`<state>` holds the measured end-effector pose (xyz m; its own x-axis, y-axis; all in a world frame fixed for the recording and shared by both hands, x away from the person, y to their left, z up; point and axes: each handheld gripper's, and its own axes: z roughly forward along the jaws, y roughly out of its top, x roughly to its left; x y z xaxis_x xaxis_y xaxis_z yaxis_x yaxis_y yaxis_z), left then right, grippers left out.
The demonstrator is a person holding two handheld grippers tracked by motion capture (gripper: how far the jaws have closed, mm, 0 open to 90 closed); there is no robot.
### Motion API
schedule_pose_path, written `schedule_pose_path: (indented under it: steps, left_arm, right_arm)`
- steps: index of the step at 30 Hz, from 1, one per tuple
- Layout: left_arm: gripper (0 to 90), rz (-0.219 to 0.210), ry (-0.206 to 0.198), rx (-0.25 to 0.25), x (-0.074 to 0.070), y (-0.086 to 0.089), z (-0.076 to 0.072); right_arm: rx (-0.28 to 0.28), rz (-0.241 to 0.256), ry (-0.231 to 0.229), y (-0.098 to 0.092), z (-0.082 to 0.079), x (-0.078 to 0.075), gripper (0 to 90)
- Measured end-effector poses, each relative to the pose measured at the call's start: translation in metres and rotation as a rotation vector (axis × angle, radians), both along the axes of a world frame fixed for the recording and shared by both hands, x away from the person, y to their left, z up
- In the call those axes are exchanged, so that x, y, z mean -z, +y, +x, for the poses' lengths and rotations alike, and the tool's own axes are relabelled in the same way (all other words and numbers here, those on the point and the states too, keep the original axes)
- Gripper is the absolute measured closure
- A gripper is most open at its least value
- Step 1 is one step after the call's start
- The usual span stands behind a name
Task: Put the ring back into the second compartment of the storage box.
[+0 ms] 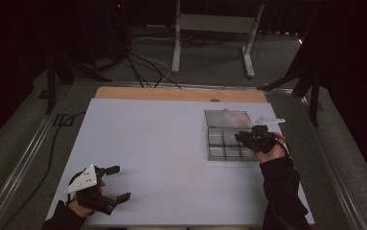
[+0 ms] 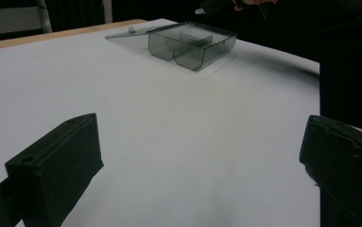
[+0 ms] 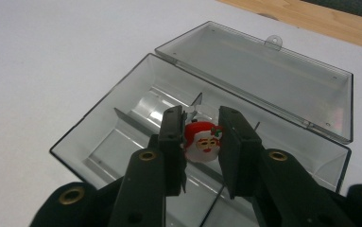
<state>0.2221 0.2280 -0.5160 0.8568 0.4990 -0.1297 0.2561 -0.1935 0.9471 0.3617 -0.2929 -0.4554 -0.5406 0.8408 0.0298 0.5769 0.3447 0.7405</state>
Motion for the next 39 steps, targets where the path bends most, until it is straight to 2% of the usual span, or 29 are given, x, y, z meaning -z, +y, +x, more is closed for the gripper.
schedule_pose_path:
  steps: [31,39]
  left_arm:
    - [0.4,-0.002,0.000,0.004,0.000,0.000,0.000]
    - [0.4,-0.002,0.000,0.004,0.000,0.000,0.000]
  right_arm:
    - [0.012,-0.026,0.075,0.010,0.030,0.025,71.5]
    - [0.009,-0.046,0.112,0.011,0.036,0.035,71.4]
